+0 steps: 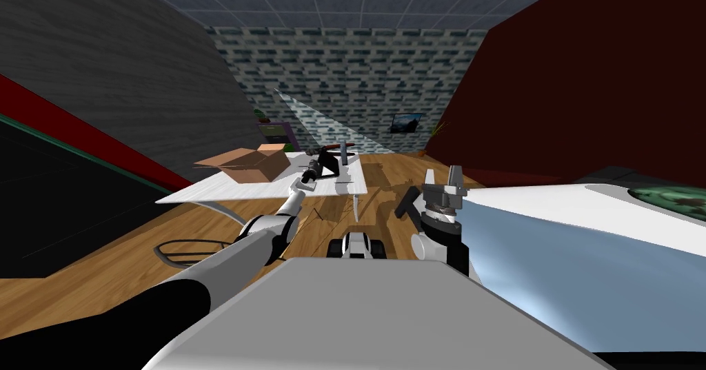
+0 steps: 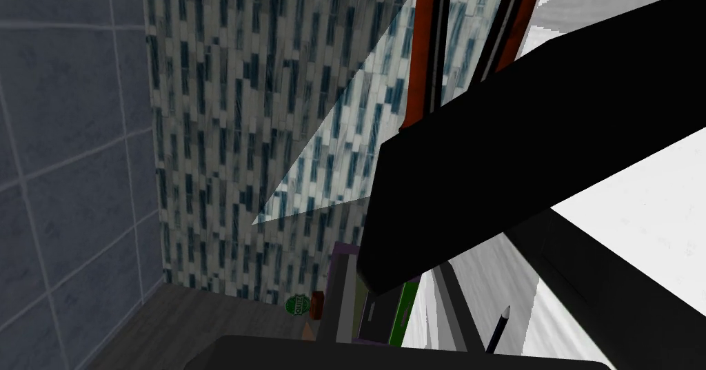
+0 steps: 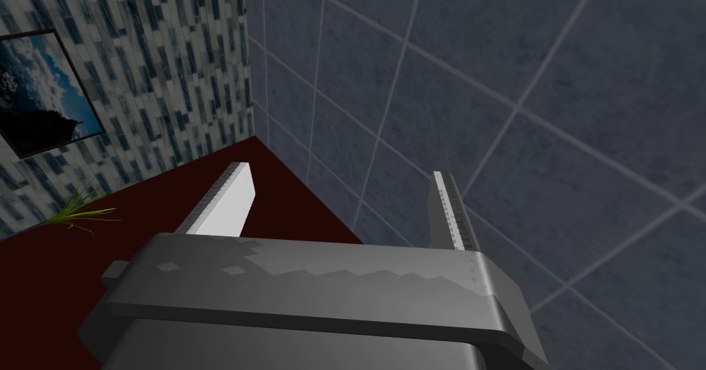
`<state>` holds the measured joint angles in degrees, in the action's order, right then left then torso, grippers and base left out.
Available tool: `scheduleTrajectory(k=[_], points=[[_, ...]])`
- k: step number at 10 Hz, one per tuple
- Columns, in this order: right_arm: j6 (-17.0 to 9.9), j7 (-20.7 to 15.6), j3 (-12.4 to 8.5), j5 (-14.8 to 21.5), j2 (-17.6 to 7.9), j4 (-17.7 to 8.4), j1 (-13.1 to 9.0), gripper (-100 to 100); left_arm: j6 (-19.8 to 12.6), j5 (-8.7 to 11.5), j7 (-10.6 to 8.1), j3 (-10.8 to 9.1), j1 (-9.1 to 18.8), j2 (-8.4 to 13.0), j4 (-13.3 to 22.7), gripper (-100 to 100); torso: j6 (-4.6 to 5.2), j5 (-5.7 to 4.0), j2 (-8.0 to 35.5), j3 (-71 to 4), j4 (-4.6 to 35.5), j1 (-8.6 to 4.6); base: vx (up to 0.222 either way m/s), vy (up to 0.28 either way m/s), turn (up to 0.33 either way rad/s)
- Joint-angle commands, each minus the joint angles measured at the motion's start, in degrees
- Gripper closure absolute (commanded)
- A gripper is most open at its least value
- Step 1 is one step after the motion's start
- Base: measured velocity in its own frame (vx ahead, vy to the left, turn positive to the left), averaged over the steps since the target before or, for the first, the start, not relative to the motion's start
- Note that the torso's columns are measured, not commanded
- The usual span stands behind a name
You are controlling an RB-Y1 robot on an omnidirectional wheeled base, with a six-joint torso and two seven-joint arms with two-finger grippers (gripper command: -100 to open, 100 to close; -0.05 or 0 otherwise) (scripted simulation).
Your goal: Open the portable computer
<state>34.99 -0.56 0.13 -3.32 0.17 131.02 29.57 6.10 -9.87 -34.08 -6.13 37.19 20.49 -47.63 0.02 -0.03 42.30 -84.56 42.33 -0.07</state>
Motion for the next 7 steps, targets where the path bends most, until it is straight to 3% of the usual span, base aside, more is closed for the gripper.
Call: scheduleTrajectory(k=[1, 4, 5, 6, 7], points=[[0.0, 0.0, 0.0, 0.0, 0.0, 0.0, 0.0, 0, 0.17, -3.41, -3.42, -1.85, -0.47, -2.08, -0.72, 100, -0.01, 0.01, 0.01, 0.01, 0.0, 0.05, 0.015, 0.061, 0.011], [0.0, 0.0, 0.0, 0.0, 0.0, 0.0, 0.0, 0, -0.13, -8.47, -8.34, -4.95, -1.63, -5.78, -2.55, 100, -0.04, 0.03, 0.01, 0.0, 0.02, 0.1, 0.015, 0.076, 0.02], [0.0, 0.0, 0.0, 0.0, 0.0, 0.0, 0.0, 0, -0.13, -9.04, -8.86, -4.95, -1.63, -5.78, -2.55, 100, -0.05, 0.02, 0.05, 0.03, 0.02, 0.11, 0.009, 0.071, 0.01], [0.0, 0.0, 0.0, 0.0, 0.0, 0.0, 0.0, 0, -0.28, -11.29, -11.08, -6.5, -2.2, -7.62, -3.46, 100, -0.05, 0.01, 0.05, 0.03, 0.02, 0.06, 0.014, 0.076, 0.03], [0.0, 0.0, 0.0, 0.0, 0.0, 0.0, 0.0, 0, -0.28, -11.86, -11.58, -6.5, -2.2, -7.62, -3.46, 100, -0.06, 0.01, 0.05, 0.04, 0.03, 0.07, 0.015, 0.058, 0.016]])
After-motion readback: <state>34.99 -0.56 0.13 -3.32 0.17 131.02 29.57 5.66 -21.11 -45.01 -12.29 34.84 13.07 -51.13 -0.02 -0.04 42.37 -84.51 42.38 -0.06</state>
